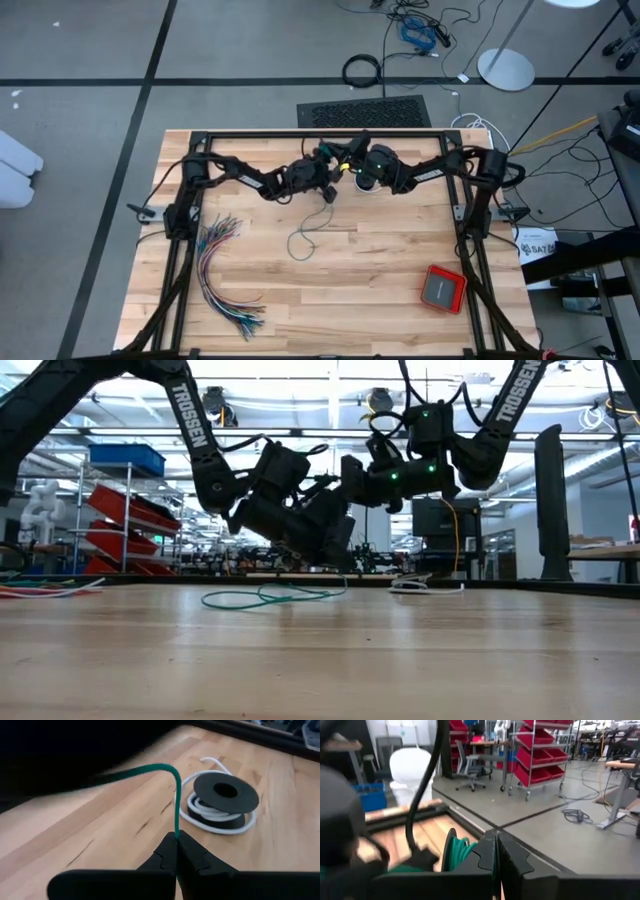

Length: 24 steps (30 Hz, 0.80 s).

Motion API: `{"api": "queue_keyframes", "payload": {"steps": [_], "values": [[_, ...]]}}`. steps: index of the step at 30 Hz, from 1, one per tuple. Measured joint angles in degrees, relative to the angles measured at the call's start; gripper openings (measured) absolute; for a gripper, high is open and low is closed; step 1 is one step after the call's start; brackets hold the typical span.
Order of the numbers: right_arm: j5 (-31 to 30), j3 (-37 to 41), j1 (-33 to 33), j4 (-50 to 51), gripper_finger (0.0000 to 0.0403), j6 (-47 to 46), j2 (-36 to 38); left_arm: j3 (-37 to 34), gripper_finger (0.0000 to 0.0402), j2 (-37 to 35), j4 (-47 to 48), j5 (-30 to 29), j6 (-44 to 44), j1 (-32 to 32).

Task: Coil cords
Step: Coil the green wire onto the spool

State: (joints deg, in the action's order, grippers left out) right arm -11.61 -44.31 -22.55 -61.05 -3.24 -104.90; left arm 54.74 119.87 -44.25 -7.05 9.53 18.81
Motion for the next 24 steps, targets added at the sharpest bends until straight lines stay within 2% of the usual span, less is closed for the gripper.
{"api": "queue_keyframes", "payload": {"steps": [9, 24], "values": [[-0.29, 0.00, 0.00, 1.82, 0.0000, 0.93, -0.16, -0.02, 0.0000, -4.51, 3.77, 2.98, 0.36, -0.24], [1.26, 0.02, -0.26, 5.62, 0.0000, 2.07, -0.05, -0.04, 0.0000, -13.95, 21.03, 3.04, -4.29, -0.90]]}}
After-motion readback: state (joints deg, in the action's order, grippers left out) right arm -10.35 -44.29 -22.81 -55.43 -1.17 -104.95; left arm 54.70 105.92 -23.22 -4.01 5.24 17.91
